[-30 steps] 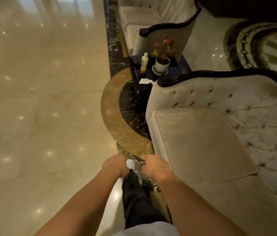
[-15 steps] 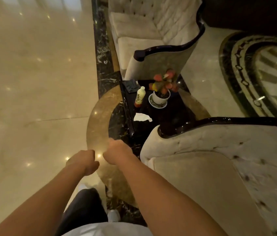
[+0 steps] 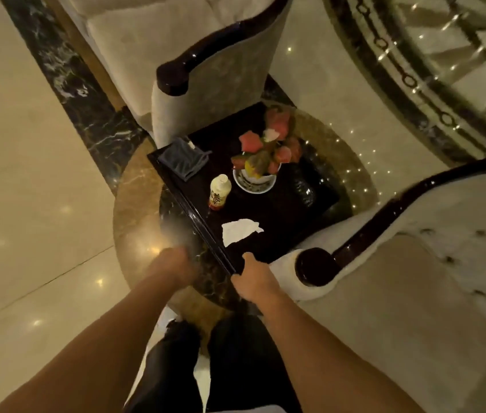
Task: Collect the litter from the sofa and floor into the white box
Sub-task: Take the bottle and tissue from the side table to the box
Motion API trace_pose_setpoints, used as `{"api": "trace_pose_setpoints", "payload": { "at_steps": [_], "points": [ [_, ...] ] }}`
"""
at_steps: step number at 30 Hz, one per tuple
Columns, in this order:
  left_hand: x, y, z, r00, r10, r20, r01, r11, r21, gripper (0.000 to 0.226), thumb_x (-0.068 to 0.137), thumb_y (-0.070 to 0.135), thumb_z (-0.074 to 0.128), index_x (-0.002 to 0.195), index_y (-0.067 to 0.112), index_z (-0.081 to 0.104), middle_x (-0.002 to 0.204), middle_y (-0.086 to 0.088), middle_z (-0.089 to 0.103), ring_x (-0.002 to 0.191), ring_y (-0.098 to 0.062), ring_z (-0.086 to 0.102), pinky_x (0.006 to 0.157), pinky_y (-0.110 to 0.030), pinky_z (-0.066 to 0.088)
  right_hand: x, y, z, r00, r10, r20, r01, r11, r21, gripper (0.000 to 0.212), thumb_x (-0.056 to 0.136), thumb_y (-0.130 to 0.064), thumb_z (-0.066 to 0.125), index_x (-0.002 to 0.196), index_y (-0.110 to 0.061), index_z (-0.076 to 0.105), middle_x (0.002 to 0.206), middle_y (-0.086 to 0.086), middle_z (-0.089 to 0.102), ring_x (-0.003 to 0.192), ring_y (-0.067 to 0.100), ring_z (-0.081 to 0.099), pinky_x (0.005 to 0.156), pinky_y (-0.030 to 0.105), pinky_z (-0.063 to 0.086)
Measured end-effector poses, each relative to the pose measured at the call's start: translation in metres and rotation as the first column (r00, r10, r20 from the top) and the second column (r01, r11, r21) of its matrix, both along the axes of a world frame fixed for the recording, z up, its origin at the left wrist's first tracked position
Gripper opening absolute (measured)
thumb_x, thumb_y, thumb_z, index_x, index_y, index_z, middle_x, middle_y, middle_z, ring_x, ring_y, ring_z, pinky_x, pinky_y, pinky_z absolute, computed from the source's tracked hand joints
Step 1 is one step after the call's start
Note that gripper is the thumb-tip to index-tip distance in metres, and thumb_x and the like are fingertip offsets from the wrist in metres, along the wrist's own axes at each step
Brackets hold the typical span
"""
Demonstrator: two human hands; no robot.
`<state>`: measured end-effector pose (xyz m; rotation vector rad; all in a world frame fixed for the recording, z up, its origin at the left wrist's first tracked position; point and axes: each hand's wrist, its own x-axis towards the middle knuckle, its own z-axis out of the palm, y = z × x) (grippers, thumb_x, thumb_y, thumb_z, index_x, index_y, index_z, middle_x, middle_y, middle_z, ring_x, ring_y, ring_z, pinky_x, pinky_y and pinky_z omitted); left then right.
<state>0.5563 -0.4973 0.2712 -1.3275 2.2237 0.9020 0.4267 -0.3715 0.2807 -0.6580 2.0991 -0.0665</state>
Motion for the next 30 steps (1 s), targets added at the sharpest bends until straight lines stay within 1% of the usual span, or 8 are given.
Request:
{"api": "trace_pose_setpoints", "payload": {
  "at_steps": [8,13,15,17,19,22,26,30],
  "points": [
    [-0.108,-0.09,-0.09,0.989,0.086,-0.121,-0.068,0.987,0.148,0.048,0.076,0.033,0.07,0.116,0.017,0.05,0.107,-0.008,0.06,0.095,-0.025,0.057,0.075,-0.034,0.045,-0.068,-0.068,-0.106,0.945,-0.324,0.051,0.324,0.946,0.008,0.068,0.089,-0.025,0.057,0.148,-0.023,0.022,0.136,0.019,0.046,0.119,0.036,0.051,0.093,0.042,0.045],
    [-0.15,-0.125,-0.186,0.904,0.39,-0.174,-0.361,0.916,0.173,0.066,0.068,0.02,0.079,0.123,0.013,0.042,0.114,-0.011,0.058,0.099,-0.027,0.057,0.076,-0.037,0.047,-0.111,-0.108,-0.219,0.899,-0.431,0.082,0.425,0.901,0.086,0.074,0.089,-0.033,0.061,0.149,-0.034,0.017,0.153,0.021,0.018,0.132,0.039,0.037,0.103,0.045,0.041],
    [-0.162,-0.136,-0.219,0.893,0.403,-0.202,-0.376,0.913,0.156,0.083,0.06,0.022,0.085,0.129,0.018,0.038,0.122,-0.011,0.053,0.109,-0.027,0.052,0.087,-0.042,0.046,-0.121,-0.119,-0.259,0.854,-0.514,0.082,0.498,0.853,0.159,0.079,0.085,-0.037,0.064,0.146,-0.045,0.014,0.156,0.017,-0.002,0.134,0.045,0.028,0.099,0.045,0.042],
    [-0.165,-0.145,-0.241,0.889,0.344,-0.302,-0.319,0.939,0.128,0.093,0.053,0.027,0.089,0.129,0.03,0.037,0.124,-0.005,0.047,0.106,-0.012,0.043,0.087,-0.035,0.042,-0.121,-0.125,-0.282,0.882,-0.471,-0.021,0.466,0.862,0.198,0.08,0.082,-0.037,0.065,0.143,-0.049,0.015,0.153,0.016,-0.008,0.129,0.049,0.025,0.094,0.047,0.043],
    [-0.17,-0.15,-0.254,0.888,0.251,-0.385,-0.216,0.967,0.134,0.088,0.051,0.028,0.09,0.12,0.048,0.04,0.126,0.0,0.045,0.102,0.001,0.036,0.083,-0.026,0.038,-0.122,-0.126,-0.296,0.895,-0.414,-0.165,0.434,0.894,0.113,0.065,0.081,-0.029,0.063,0.137,-0.038,0.032,0.146,0.019,0.014,0.121,0.044,0.036,0.092,0.046,0.044],
    [-0.177,-0.153,-0.263,0.865,0.231,-0.445,-0.166,0.969,0.181,0.085,0.052,0.027,0.09,0.104,0.066,0.037,0.119,0.006,0.051,0.103,-0.003,0.046,0.084,-0.025,0.04,-0.133,-0.126,-0.301,0.833,-0.546,-0.084,0.55,0.835,0.025,0.026,0.085,-0.011,0.054,0.109,-0.018,0.059,0.12,0.015,0.054,0.109,0.033,0.054,0.085,0.03,0.042],
    [-0.182,-0.159,-0.262,0.885,0.2,-0.42,-0.128,0.973,0.193,0.059,0.05,0.05,0.074,0.105,0.047,0.052,0.086,0.032,0.055,0.089,0.006,0.053,0.074,-0.009,0.037,-0.147,-0.135,-0.289,0.806,-0.588,-0.065,0.588,0.809,-0.025,0.021,0.089,-0.006,0.049,0.099,-0.013,0.067,0.117,0.012,0.063,0.109,0.025,0.058,0.081,0.017,0.034],
    [-0.182,-0.157,-0.245,0.954,0.101,-0.284,-0.043,0.979,0.2,0.066,0.057,0.039,0.078,0.117,0.035,0.05,0.095,0.017,0.06,0.098,-0.024,0.06,0.085,-0.037,0.046,-0.15,-0.145,-0.253,0.798,-0.601,-0.04,0.597,0.799,-0.074,0.018,0.088,-0.003,0.051,0.097,-0.008,0.065,0.114,0.017,0.062,0.108,0.028,0.058,0.084,0.018,0.035]
  ]
}}
